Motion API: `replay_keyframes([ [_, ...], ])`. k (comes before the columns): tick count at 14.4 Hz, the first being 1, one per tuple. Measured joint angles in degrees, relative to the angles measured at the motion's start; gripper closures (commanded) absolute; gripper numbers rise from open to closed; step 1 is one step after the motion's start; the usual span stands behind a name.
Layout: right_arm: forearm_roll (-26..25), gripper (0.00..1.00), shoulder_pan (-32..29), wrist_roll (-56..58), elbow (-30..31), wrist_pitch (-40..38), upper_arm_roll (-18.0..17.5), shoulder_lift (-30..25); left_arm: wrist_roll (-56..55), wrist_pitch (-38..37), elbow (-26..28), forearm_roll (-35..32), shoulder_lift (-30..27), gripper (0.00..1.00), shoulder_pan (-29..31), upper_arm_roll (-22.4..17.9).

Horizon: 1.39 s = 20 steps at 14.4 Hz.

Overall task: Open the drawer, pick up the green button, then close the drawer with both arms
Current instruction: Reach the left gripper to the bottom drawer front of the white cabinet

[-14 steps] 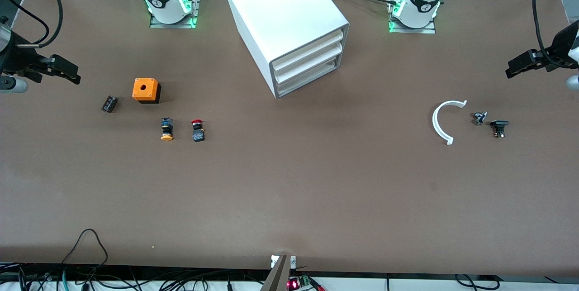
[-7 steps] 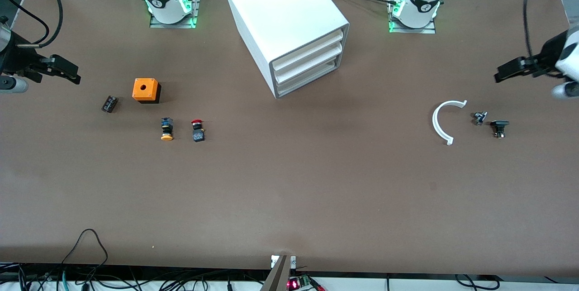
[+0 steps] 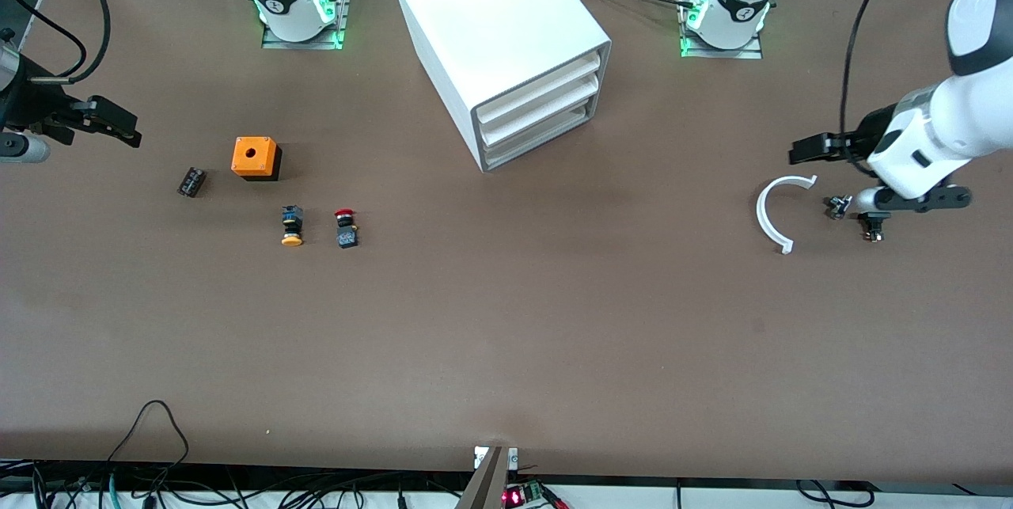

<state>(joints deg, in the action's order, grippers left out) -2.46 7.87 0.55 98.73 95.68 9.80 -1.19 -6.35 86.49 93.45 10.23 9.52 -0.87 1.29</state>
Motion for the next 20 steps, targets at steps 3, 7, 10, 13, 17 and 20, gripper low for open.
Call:
replay_keyframes([
  [3,0.00,0.00,0.00,0.00,0.00,0.00,0.00,0.01,0.12,0.45,1.32,7.46,5.22,0.00,-0.01,0.01],
  [7,0.00,0.00,0.00,0.00,0.00,0.00,0.00,0.01,1.87,2.40,5.28,19.68,11.73,0.00,-0.12,0.89],
  [10,0.00,0.00,0.00,0.00,0.00,0.00,0.00,0.01,12.32,3.57,10.08,32.00,16.41,0.00,-0.80,1.58],
  [13,0.00,0.00,0.00,0.00,0.01,0.00,0.00,0.01,27.55,3.68,13.58,39.03,21.51,0.00,-2.60,1.73],
  [17,0.00,0.00,0.00,0.00,0.01,0.00,0.00,0.01,45.15,3.79,15.99,44.42,26.60,0.00,-5.64,3.80],
  [20,0.00,0.00,0.00,0.00,0.00,0.00,0.00,0.01,52.16,5.47,18.71,49.14,28.51,0.04,-6.11,7.31],
])
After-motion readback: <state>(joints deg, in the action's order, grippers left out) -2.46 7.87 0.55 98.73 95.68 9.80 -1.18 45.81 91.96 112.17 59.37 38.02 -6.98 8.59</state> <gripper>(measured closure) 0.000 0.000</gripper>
